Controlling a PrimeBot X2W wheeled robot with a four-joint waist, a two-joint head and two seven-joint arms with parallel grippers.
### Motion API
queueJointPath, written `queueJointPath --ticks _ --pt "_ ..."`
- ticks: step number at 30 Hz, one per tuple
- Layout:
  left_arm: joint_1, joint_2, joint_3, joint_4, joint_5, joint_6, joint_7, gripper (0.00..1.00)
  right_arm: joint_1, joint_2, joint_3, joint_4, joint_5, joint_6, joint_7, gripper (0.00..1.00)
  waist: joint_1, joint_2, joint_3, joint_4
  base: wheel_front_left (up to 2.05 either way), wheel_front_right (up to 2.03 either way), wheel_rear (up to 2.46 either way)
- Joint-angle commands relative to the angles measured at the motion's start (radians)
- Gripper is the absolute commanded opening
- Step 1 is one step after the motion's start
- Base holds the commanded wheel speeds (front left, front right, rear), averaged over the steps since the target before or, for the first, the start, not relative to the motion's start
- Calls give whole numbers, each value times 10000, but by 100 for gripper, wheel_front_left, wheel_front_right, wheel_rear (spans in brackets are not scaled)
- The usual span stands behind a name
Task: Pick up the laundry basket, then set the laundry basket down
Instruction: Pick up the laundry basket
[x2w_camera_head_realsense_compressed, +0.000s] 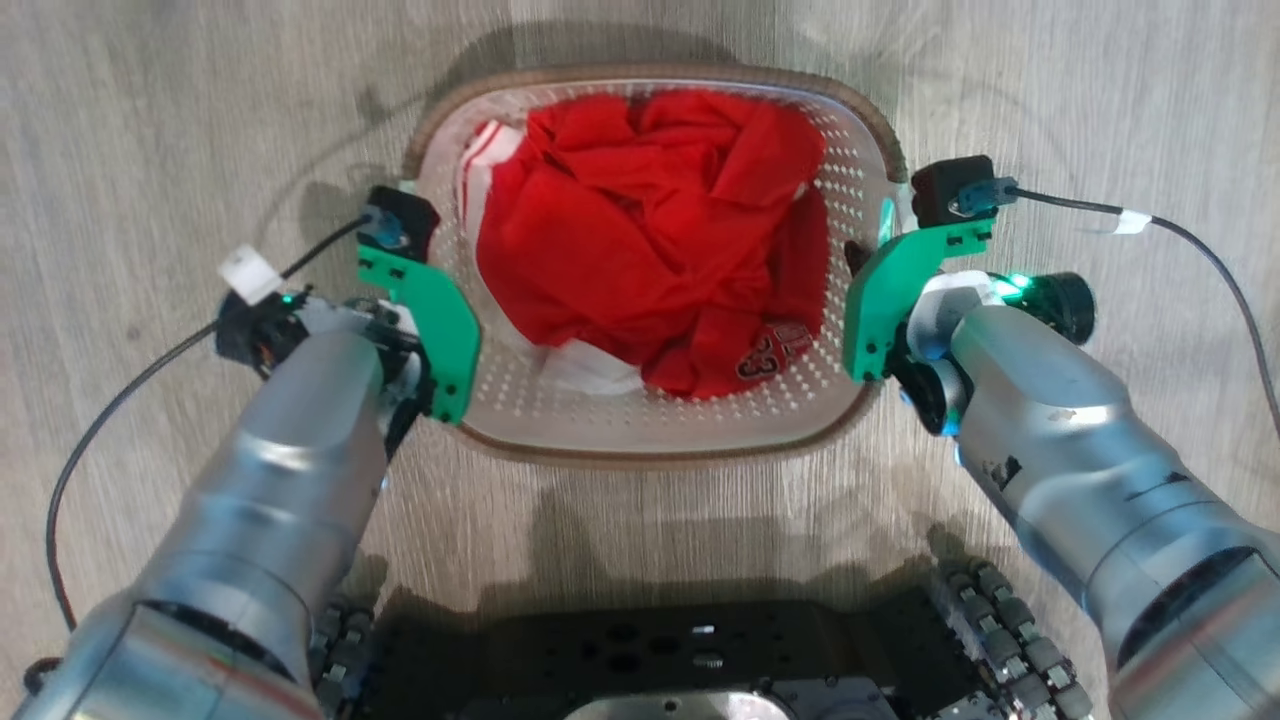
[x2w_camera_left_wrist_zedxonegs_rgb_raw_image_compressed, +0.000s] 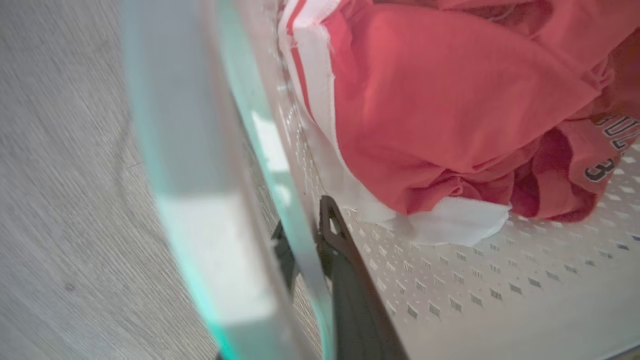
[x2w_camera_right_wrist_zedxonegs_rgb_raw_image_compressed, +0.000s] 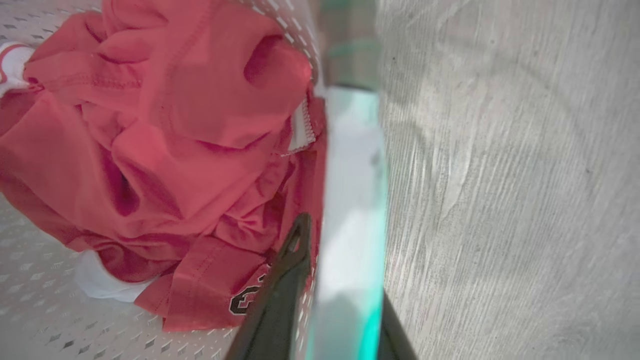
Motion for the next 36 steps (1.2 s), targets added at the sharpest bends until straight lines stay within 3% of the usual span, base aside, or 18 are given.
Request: queueJointPath --ticks 1,10,21,36 --pt "730 198 -404 -377 -307 3 345 0 447 156 247 -122 49 58 59 0 -1 0 -241 -2 0 0 0" --pt "1348 604 -2359 -1206 -2113 3 1335 0 822 156 859 -208 475 58 1105 0 -1 0 -1624 -32 0 0 0" --pt "1937 750 -4153 -1535 -3938 3 1568 0 1518 156 1489 63 1007 58 2197 0 -1 0 -4254 294 0 0 0" --pt "2683 758 -5650 -1725 -5752 2 2955 0 2484 157 2114 -67 1632 58 3071 0 -1 0 -7277 707 0 0 0"
